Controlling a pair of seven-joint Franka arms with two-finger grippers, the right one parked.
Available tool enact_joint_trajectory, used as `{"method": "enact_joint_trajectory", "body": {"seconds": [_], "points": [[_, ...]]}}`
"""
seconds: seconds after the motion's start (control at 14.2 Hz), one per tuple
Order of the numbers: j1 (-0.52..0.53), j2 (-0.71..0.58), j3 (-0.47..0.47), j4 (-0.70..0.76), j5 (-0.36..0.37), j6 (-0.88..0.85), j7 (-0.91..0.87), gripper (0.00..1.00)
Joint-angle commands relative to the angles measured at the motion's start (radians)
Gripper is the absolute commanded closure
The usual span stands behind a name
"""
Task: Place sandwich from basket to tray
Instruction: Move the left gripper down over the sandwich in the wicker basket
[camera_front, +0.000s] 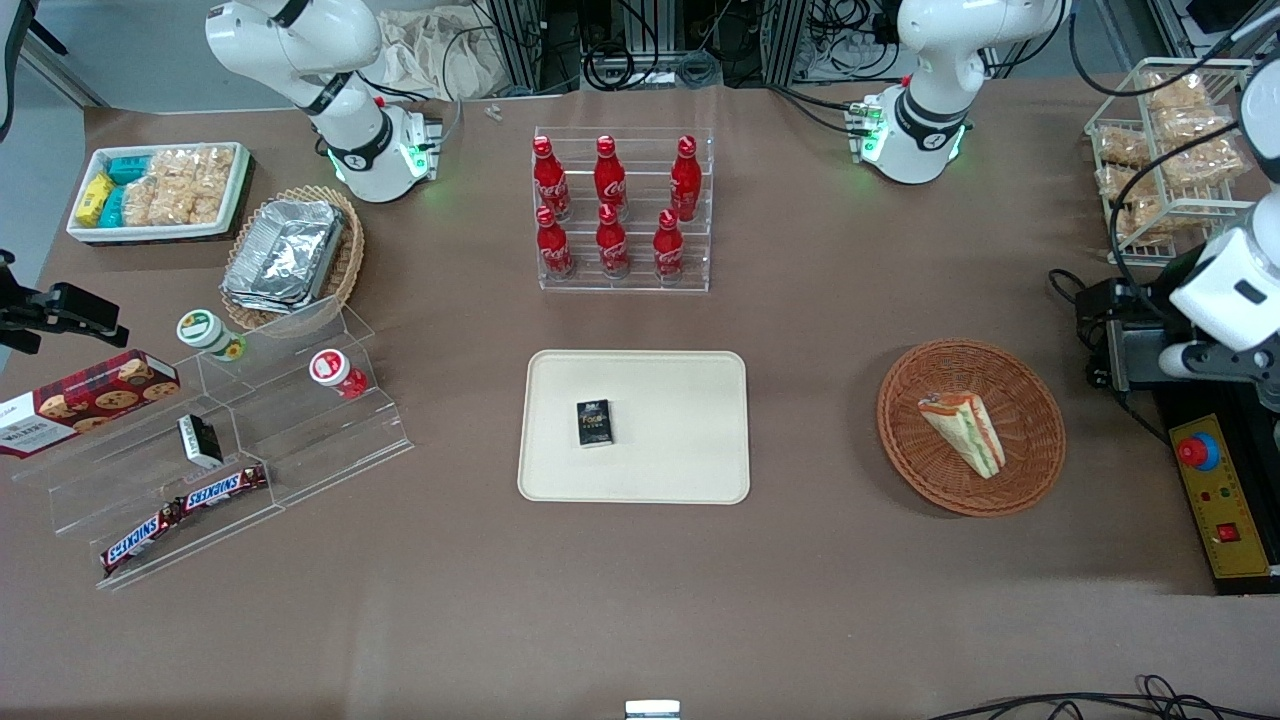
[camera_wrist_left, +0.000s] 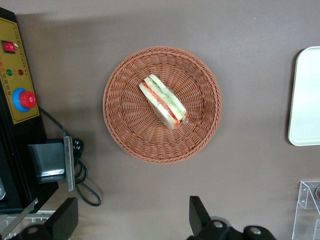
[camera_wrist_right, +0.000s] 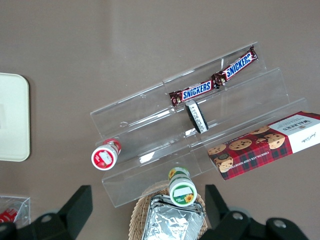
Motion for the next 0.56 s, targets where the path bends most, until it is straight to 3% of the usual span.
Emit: {"method": "enact_joint_trajectory", "body": {"seconds": [0.0, 0.14, 0.28, 0.49], "points": [[-0.006, 0.033, -0.007, 0.051, 0.004, -0.02, -0.016, 0.0], [-0.009, 0.046, -0.012, 0.061, 0.0, -0.02, -0.059, 0.0], [-0.009, 0.069, -0.012, 0.061, -0.01, -0.008, -0.289, 0.0], [-0.019, 0.071, -0.012, -0.057, -0.011, 0.128, -0.656, 0.0]]}}
